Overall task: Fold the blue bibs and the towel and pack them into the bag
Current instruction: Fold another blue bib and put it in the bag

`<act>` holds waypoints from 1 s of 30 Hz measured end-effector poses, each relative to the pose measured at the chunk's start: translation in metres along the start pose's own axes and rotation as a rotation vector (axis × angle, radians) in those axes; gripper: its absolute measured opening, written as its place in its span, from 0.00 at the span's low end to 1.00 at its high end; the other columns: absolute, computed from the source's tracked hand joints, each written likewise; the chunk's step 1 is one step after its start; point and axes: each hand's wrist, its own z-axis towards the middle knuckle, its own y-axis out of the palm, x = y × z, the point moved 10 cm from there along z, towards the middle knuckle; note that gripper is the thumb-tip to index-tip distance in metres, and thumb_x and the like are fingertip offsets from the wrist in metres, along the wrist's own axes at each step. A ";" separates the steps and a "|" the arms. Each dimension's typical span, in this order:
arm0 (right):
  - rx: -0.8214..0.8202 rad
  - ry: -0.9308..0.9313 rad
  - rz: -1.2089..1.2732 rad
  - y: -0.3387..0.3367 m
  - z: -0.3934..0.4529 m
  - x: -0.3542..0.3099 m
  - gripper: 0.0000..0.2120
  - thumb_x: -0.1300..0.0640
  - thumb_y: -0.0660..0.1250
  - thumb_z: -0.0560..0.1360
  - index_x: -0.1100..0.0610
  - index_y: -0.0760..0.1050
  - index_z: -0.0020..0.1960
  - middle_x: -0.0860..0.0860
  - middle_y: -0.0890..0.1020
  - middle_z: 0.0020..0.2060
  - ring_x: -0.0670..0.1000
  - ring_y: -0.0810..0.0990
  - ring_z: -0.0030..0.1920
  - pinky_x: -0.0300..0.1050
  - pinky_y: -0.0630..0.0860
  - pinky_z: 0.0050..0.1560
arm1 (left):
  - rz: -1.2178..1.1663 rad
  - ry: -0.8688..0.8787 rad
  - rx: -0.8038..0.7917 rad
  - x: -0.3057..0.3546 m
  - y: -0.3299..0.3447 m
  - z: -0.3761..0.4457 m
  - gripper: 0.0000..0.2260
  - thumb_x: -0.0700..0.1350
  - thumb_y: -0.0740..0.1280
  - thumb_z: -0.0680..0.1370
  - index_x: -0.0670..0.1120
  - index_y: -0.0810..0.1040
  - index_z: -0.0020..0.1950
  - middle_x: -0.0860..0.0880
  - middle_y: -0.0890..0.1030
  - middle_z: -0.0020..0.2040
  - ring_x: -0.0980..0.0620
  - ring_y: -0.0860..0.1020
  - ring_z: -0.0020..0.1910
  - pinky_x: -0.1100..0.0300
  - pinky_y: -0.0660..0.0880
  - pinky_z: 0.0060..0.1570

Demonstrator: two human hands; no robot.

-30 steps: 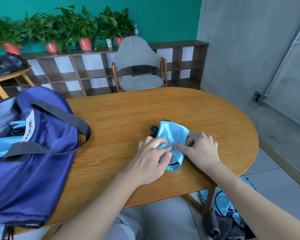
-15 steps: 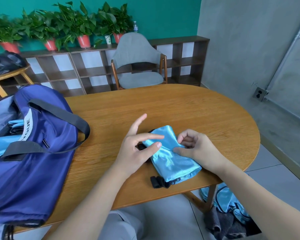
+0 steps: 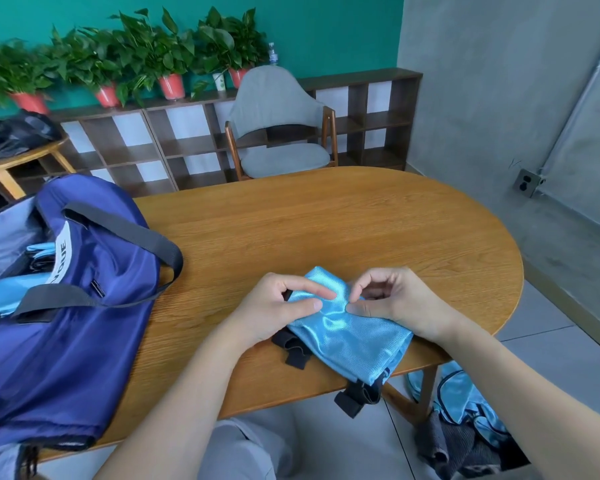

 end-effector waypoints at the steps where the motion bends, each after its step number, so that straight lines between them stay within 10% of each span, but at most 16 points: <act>1: -0.003 -0.008 -0.036 0.001 -0.001 -0.001 0.04 0.61 0.77 0.72 0.55 0.84 0.44 0.58 0.75 0.34 0.54 0.69 0.36 0.48 0.67 0.39 | -0.003 0.005 0.032 0.000 -0.002 -0.001 0.10 0.36 0.72 0.78 0.50 0.87 0.53 0.56 0.86 0.53 0.58 0.81 0.59 0.62 0.72 0.64; 8: 0.196 -0.059 -0.033 -0.011 -0.006 -0.013 0.09 0.66 0.77 0.70 0.57 0.87 0.49 0.47 0.84 0.55 0.44 0.82 0.56 0.32 0.74 0.54 | -0.088 0.053 0.378 0.003 -0.036 -0.012 0.12 0.36 0.69 0.80 0.52 0.87 0.53 0.60 0.86 0.54 0.62 0.80 0.59 0.68 0.71 0.60; 18: 0.478 0.005 0.331 -0.006 -0.010 -0.005 0.06 0.65 0.69 0.79 0.59 0.84 0.50 0.62 0.84 0.54 0.57 0.84 0.50 0.49 0.80 0.52 | 0.012 0.105 0.478 0.008 -0.040 -0.051 0.17 0.41 0.71 0.80 0.60 0.82 0.64 0.56 0.79 0.56 0.59 0.78 0.50 0.70 0.70 0.51; 21: 0.376 0.076 0.486 0.026 -0.003 -0.013 0.07 0.64 0.68 0.78 0.62 0.81 0.56 0.64 0.84 0.55 0.57 0.84 0.49 0.45 0.83 0.44 | 0.094 0.117 0.591 0.014 -0.058 -0.081 0.17 0.41 0.70 0.80 0.62 0.82 0.63 0.52 0.77 0.50 0.49 0.72 0.35 0.67 0.68 0.39; 30: 0.065 0.061 0.350 0.163 0.040 -0.085 0.13 0.62 0.74 0.73 0.58 0.83 0.58 0.53 0.85 0.56 0.54 0.85 0.51 0.44 0.78 0.48 | 0.286 0.149 0.886 0.052 -0.172 -0.192 0.17 0.39 0.69 0.81 0.59 0.83 0.62 0.61 0.78 0.54 0.57 0.77 0.42 0.72 0.70 0.42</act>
